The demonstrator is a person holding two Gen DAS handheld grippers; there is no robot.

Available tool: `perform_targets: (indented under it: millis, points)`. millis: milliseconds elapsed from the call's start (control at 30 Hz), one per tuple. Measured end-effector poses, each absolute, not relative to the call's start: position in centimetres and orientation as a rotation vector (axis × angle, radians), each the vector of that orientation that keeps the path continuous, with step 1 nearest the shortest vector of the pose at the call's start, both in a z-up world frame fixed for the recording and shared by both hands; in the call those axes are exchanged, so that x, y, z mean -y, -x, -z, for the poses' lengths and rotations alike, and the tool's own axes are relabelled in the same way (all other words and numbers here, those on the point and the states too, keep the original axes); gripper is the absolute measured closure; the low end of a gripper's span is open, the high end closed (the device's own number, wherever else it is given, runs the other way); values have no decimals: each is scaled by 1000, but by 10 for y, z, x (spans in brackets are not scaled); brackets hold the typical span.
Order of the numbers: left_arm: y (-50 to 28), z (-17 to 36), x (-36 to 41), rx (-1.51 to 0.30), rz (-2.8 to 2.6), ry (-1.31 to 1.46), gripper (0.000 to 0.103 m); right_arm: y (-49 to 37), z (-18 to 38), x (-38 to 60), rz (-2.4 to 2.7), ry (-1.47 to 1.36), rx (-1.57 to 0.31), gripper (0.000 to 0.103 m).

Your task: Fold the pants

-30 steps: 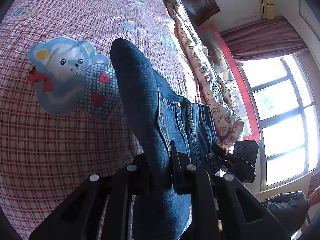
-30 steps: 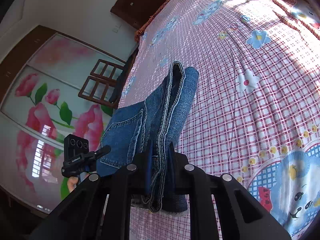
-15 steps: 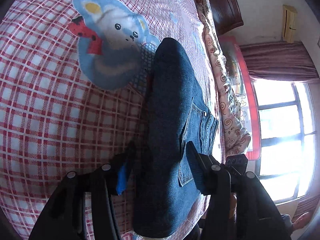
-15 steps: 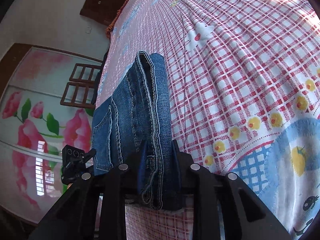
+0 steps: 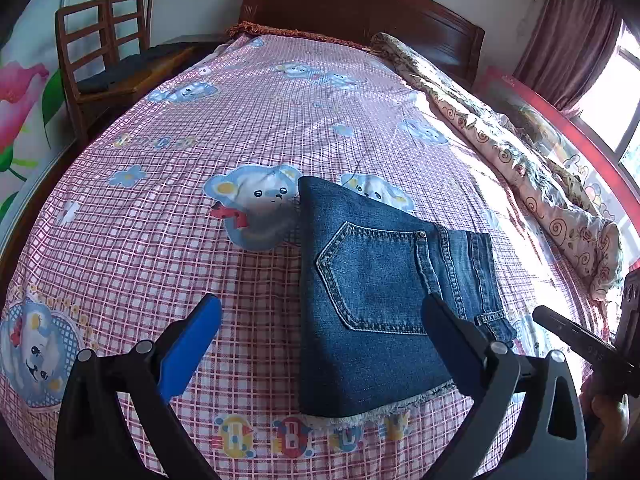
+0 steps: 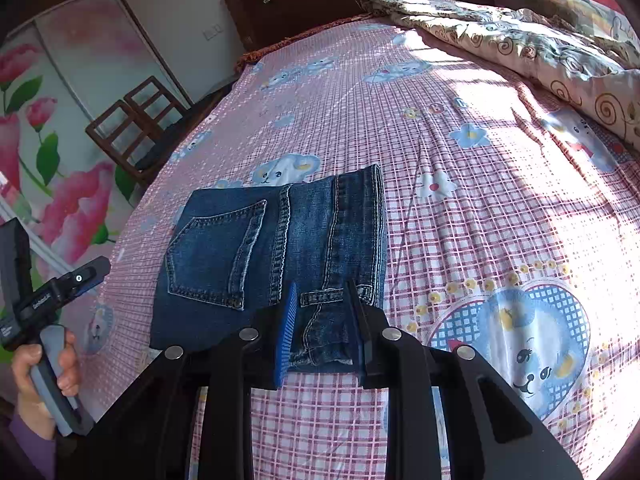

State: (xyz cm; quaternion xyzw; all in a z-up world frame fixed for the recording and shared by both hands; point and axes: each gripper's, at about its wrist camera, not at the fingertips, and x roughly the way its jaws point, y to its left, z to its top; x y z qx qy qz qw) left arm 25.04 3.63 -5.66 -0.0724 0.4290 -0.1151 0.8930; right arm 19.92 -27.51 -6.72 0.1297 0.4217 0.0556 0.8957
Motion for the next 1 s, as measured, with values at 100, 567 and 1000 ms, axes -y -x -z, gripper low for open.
perform_targets:
  millis: [100, 567, 1000]
  points:
    - [-236, 61, -12, -883, 200, 101, 3, -198, 69, 262, -97, -208, -868, 79]
    - [-229, 117, 21, -1035, 111, 73, 2, -208, 125, 253, -57, -204, -985, 79]
    - [-214, 116, 14, -1062, 63, 65, 2, -183, 94, 262, -27, -259, -994, 79]
